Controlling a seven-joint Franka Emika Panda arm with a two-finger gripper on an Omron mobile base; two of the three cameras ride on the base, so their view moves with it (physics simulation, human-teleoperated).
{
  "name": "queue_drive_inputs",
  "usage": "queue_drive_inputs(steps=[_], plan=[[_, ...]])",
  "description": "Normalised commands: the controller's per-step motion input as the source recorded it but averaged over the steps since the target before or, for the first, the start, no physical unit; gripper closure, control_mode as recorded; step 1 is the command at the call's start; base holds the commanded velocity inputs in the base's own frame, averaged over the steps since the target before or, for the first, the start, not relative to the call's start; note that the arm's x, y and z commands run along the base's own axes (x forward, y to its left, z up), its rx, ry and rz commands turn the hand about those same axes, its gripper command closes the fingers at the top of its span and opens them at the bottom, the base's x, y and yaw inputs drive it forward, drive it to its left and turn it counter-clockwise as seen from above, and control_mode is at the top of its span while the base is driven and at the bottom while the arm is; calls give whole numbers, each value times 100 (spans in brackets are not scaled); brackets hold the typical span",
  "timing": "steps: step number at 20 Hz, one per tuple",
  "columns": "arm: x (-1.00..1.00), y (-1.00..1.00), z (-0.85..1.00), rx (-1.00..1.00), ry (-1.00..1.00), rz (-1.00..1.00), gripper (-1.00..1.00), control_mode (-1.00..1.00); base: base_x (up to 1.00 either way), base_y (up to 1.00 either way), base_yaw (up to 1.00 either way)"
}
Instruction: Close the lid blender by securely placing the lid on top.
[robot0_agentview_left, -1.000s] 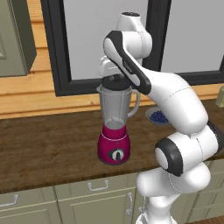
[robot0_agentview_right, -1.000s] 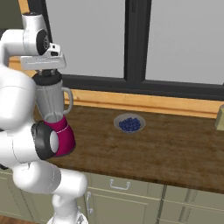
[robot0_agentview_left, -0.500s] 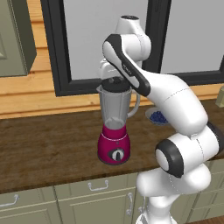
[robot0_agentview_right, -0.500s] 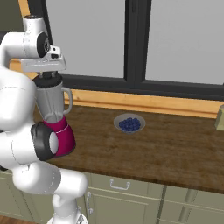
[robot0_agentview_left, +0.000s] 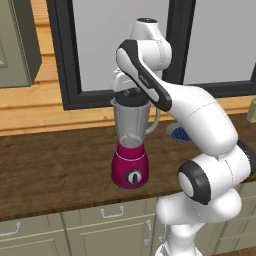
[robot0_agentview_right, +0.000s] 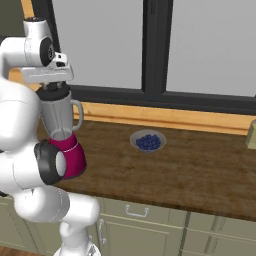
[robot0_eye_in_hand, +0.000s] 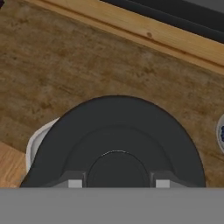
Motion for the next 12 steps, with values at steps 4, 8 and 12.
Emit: queue_drive_inputs(steps=[4, 8, 12], plan=[[-44, 3, -13, 0, -2, 5, 100, -100, 0, 0, 0], [-15, 0, -8, 0, -1, 6, 100, -100, 0, 0, 0], [7, 0, 0, 0, 0, 5, 100, -100, 0, 0, 0]])
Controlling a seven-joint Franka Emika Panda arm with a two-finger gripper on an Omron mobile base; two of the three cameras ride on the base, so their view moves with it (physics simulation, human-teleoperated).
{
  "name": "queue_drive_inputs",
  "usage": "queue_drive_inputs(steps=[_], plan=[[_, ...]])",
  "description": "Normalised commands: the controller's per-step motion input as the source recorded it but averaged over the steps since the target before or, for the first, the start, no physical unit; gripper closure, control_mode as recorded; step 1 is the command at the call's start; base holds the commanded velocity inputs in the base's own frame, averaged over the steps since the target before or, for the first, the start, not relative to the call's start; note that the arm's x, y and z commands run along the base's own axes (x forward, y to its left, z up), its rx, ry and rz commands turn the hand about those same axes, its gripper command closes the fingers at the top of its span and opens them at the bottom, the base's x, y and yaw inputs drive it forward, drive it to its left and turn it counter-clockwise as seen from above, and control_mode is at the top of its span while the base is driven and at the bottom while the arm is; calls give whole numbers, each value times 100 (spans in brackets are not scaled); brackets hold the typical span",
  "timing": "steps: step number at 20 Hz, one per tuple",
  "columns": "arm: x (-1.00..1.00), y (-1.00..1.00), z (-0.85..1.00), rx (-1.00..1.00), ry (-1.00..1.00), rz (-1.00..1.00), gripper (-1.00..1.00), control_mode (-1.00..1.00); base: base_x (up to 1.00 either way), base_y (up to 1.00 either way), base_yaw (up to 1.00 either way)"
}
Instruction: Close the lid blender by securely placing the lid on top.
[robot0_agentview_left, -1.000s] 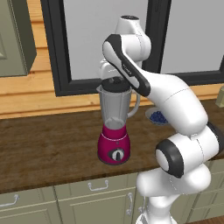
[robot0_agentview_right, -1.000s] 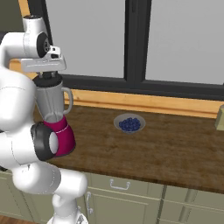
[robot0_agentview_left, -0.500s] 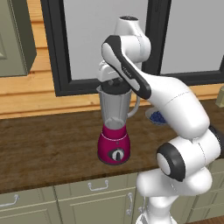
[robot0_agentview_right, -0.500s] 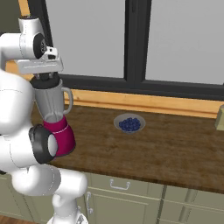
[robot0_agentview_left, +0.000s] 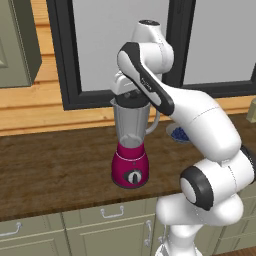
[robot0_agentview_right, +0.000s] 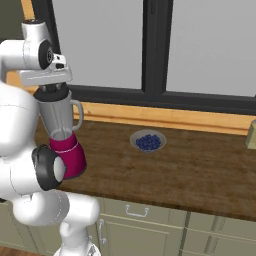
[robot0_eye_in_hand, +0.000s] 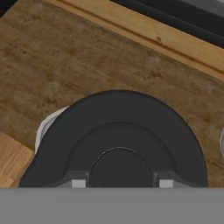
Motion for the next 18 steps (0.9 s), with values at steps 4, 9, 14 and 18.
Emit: queue_drive_inputs(steps=[4, 9, 14, 18], plan=[[20, 0, -1, 0, 0, 4, 100, -100, 0, 0, 0], [6, -6, -19, 0, 5, 1, 100, -100, 0, 0, 0], [-3, -15, -27, 0, 10, 1, 100, -100, 0, 0, 0], [9, 0, -15, -1, 17, 0, 100, -100, 0, 0, 0]])
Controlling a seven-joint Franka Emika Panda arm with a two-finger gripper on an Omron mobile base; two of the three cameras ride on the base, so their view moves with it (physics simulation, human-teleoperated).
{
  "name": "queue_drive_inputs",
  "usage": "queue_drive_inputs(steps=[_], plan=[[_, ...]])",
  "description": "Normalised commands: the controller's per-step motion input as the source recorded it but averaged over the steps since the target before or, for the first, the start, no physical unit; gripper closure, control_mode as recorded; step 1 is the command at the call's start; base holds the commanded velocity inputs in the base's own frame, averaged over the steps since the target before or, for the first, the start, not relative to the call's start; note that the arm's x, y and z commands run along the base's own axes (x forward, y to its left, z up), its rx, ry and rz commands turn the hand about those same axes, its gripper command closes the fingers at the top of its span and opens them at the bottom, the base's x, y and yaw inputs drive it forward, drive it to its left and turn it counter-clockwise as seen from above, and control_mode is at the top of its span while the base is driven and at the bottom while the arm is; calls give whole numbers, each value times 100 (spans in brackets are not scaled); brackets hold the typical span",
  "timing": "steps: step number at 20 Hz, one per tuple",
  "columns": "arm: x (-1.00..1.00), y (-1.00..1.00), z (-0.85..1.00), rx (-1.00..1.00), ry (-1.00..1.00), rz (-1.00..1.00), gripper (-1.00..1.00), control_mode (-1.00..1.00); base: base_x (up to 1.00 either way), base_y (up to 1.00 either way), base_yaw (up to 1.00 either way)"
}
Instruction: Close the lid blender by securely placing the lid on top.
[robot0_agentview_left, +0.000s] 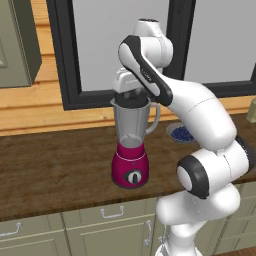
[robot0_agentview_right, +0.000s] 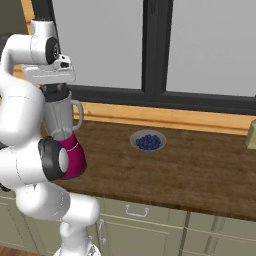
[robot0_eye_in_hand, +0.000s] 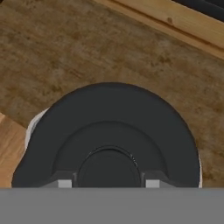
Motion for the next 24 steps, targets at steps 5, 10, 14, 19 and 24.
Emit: queue_drive_inputs(steps=[5, 10, 14, 19, 24], plan=[[18, 0, 0, 0, 14, 0, 100, -100, 0, 0, 0], [3, -4, 0, 0, 5, 0, 100, -100, 0, 0, 0], [-38, -18, -9, 0, 0, 0, 100, -100, 0, 0, 0], [-17, -9, -28, 0, 0, 0, 100, -100, 0, 0, 0], [0, 0, -32, 0, 0, 5, 100, -100, 0, 0, 0]])
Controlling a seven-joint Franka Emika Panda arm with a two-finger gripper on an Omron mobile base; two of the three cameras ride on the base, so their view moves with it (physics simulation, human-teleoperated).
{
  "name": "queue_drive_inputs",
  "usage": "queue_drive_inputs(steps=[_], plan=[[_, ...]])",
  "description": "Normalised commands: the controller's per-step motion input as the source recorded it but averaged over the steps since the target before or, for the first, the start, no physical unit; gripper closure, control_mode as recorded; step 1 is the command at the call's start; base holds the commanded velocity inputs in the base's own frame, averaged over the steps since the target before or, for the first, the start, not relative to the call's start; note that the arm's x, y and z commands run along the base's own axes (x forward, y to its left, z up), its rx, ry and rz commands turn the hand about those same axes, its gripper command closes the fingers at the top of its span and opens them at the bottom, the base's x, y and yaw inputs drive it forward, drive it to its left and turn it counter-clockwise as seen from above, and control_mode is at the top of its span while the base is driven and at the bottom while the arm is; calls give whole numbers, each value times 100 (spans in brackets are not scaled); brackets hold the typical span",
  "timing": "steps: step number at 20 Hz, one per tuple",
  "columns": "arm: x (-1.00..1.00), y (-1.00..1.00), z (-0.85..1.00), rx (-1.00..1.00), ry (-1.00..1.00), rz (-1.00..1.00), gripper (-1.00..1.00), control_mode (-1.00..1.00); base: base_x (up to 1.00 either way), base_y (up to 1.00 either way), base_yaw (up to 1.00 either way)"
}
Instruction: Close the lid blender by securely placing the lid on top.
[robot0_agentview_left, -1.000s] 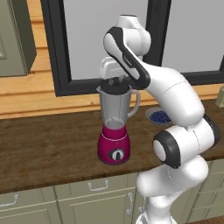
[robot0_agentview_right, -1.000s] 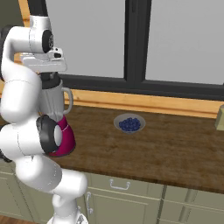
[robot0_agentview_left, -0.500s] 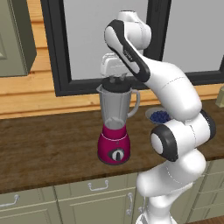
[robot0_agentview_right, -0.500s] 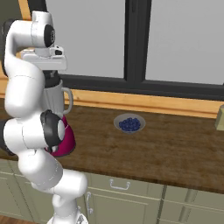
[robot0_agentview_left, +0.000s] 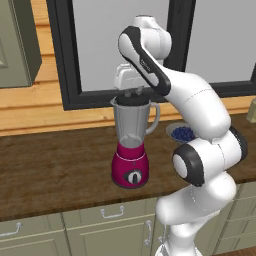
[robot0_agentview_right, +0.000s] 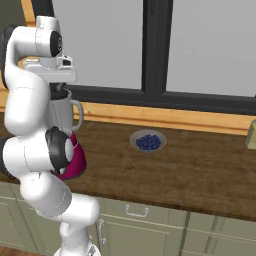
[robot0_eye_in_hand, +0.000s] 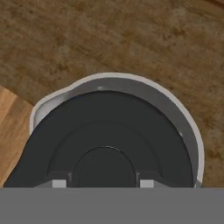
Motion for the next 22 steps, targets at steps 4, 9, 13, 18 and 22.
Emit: queue_drive_inputs(steps=[4, 9, 13, 18, 22], plan=[[0, 0, -11, 0, -13, 3, 100, -100, 0, 0, 0], [0, 0, -11, 0, -29, 0, 100, -100, 0, 0, 0], [0, 0, -43, 0, -10, 0, 100, -100, 0, 0, 0], [0, 0, -49, 0, 0, 1, 100, -100, 0, 0, 0], [8, 0, -18, 0, 5, 2, 100, -100, 0, 0, 0]])
